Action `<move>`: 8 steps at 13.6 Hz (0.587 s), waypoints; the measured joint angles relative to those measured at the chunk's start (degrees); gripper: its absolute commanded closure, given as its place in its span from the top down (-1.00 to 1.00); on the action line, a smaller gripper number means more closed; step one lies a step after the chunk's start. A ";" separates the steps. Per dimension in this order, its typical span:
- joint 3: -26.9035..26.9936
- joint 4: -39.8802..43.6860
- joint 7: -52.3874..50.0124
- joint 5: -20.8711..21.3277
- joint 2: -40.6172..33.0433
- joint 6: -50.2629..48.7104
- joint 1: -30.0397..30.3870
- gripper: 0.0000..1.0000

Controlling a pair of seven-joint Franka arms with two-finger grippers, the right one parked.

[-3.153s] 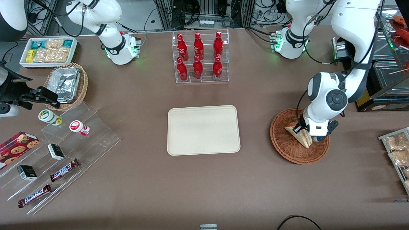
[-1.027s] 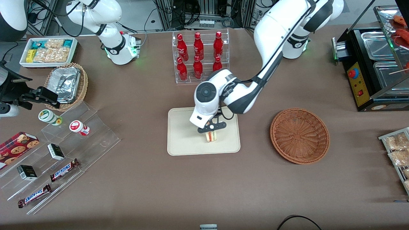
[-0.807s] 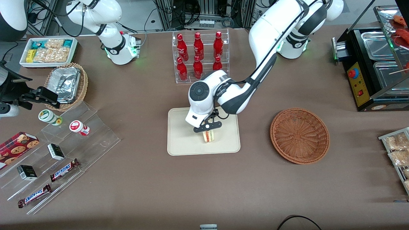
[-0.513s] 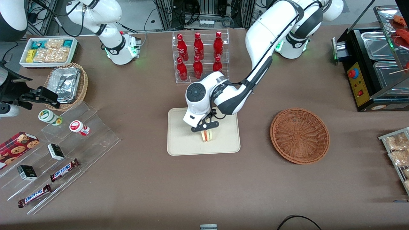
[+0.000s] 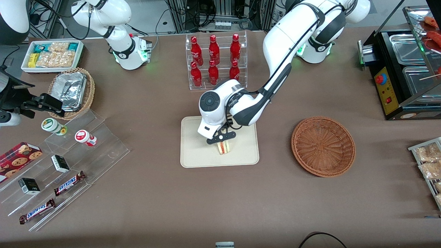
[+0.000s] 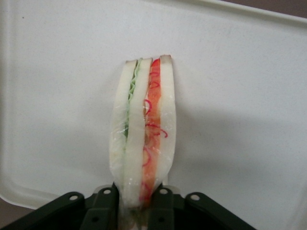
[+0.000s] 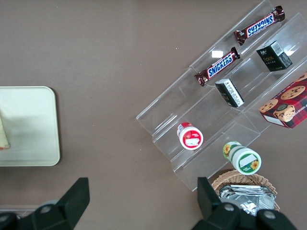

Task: Place sandwich from basket to tray
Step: 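Lower the sandwich onto the tray and open the left gripper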

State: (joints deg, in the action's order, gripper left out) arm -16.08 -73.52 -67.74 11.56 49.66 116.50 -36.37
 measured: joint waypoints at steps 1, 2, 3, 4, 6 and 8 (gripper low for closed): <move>0.00 0.22 0.00 0.03 0.09 0.00 0.00 1.00; 0.00 0.49 0.00 0.05 0.08 -0.03 -0.01 1.00; 0.00 0.86 0.00 0.07 0.07 -0.10 -0.01 1.00; 0.00 1.28 -0.01 0.08 0.02 -0.17 -0.01 1.00; -0.01 2.18 -0.04 0.08 -0.40 -0.46 -0.03 1.00; -0.01 2.70 -0.18 0.07 -1.41 -1.50 -0.03 1.00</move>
State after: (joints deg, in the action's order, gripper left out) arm -16.09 -70.81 -67.92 11.64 48.25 115.00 -36.40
